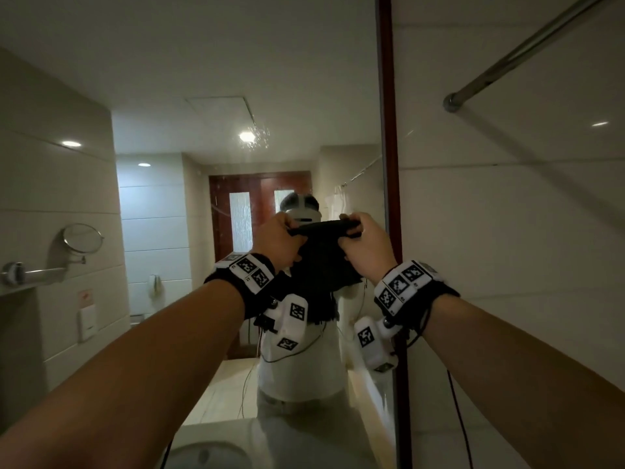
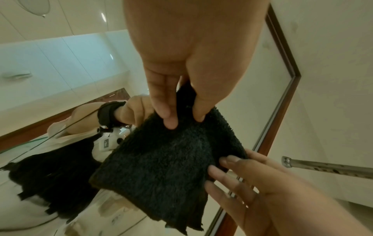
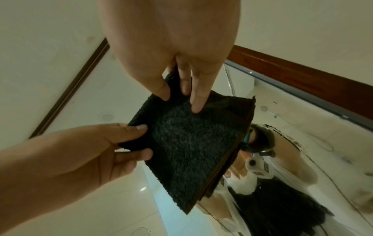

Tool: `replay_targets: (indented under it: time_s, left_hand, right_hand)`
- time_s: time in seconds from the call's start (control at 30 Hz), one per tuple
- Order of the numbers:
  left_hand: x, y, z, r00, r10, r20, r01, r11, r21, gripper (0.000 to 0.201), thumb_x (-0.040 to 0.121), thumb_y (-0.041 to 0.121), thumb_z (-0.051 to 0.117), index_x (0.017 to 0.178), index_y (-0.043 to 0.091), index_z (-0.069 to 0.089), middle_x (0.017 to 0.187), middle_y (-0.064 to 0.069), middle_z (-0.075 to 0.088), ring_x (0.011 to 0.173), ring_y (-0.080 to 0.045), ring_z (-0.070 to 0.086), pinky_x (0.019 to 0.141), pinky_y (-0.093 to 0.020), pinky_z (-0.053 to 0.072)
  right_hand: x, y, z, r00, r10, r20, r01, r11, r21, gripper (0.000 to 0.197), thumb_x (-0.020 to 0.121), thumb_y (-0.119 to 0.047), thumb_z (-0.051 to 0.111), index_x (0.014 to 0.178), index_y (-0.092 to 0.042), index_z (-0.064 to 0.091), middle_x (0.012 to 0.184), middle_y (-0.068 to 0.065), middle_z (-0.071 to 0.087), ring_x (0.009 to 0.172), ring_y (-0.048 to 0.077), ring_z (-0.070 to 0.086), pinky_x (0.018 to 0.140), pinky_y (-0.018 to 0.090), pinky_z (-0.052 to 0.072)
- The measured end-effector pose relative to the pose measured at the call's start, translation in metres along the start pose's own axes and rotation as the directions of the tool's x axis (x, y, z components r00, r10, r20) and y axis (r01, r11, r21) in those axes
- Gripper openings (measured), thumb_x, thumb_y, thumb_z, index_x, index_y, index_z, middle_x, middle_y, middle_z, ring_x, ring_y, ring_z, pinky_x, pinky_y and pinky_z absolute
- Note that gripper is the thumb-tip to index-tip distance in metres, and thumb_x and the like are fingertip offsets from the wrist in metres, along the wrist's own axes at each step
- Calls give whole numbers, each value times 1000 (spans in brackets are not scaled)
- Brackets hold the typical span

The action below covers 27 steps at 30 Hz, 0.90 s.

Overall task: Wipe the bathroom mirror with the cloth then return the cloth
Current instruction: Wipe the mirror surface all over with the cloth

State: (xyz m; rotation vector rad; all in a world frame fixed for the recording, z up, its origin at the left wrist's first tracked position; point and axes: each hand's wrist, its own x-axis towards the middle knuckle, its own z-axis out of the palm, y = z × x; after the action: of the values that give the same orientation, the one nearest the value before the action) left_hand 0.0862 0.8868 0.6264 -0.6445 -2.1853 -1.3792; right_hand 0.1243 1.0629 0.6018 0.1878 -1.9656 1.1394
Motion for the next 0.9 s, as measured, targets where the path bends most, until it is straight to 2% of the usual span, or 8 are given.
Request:
replay_targets:
  time_s: [0.1, 0.2, 0.37, 0.5, 0.57, 0.67, 0.77, 0.9]
  left_hand:
    - [4, -4, 1, 1000, 21, -12, -21, 1000, -23, 16, 87, 11, 69, 98, 9, 58, 83, -10, 71, 63, -26, 72, 55, -36, 59]
    - [7, -13, 3, 999, 31, -6, -31, 998, -58, 12, 89, 13, 68, 96, 8, 59, 84, -11, 72, 64, -28, 72, 60, -45, 61]
    - [15, -25, 6, 995, 79, -67, -81, 996, -27, 7, 92, 12, 64, 89, 10, 59, 82, -12, 71, 57, -24, 71, 50, -36, 58]
    - [16, -22, 6, 985, 102, -139, -106, 994, -20, 8, 90, 12, 66, 90, 9, 58, 77, -8, 70, 52, -20, 69, 43, -28, 54]
    - [18, -24, 7, 980, 115, -162, -119, 993, -15, 10, 89, 12, 66, 91, 11, 56, 77, -7, 70, 50, -20, 68, 44, -31, 55]
    - [21, -28, 8, 976, 131, -172, -132, 991, 2, 12, 88, 12, 66, 91, 12, 55, 78, -7, 70, 50, -20, 69, 48, -37, 58]
    - [21, -30, 6, 979, 131, -154, -131, 991, 9, 11, 89, 12, 66, 92, 13, 55, 78, -8, 70, 53, -22, 69, 52, -42, 59]
    - [20, -37, -3, 973, 188, -137, -184, 982, 40, 11, 89, 12, 64, 97, 15, 56, 85, -3, 69, 65, -21, 70, 64, -44, 61]
  right_hand:
    - [1, 3, 7, 999, -49, 8, 49, 998, -44, 49, 90, -9, 58, 137, -16, 46, 110, -4, 58, 98, 13, 59, 89, 30, 51]
    - [1, 12, 14, 996, -88, 27, 91, 989, -113, 56, 90, -12, 59, 142, -17, 40, 121, 0, 58, 103, 14, 59, 88, 29, 50]
    - [1, 28, 31, 971, -234, 44, 238, 937, -254, 76, 86, -12, 63, 150, -25, 24, 131, 6, 53, 112, 21, 56, 91, 36, 51]
    - [-6, 30, 31, 926, -353, 132, 367, 761, -535, 65, 84, -26, 69, 140, -28, 36, 142, 10, 39, 121, 29, 46, 92, 44, 53]
    - [-8, 31, 35, 901, -377, 213, 417, 623, -661, 68, 83, -35, 70, 142, -33, 35, 149, 13, 30, 121, 34, 43, 86, 44, 53]
    - [-8, 33, 45, 874, -385, 295, 459, 462, -759, 73, 82, -44, 69, 147, -34, 36, 153, 14, 28, 122, 39, 40, 84, 46, 53]
    - [-7, 32, 52, 880, -382, 284, 431, 387, -815, 73, 81, -46, 70, 146, -31, 39, 152, 12, 32, 132, 39, 36, 93, 49, 47]
    - [-8, 33, 57, 894, -359, 268, 401, 374, -836, 78, 81, -44, 70, 149, -30, 36, 154, 11, 31, 134, 38, 34, 96, 51, 42]
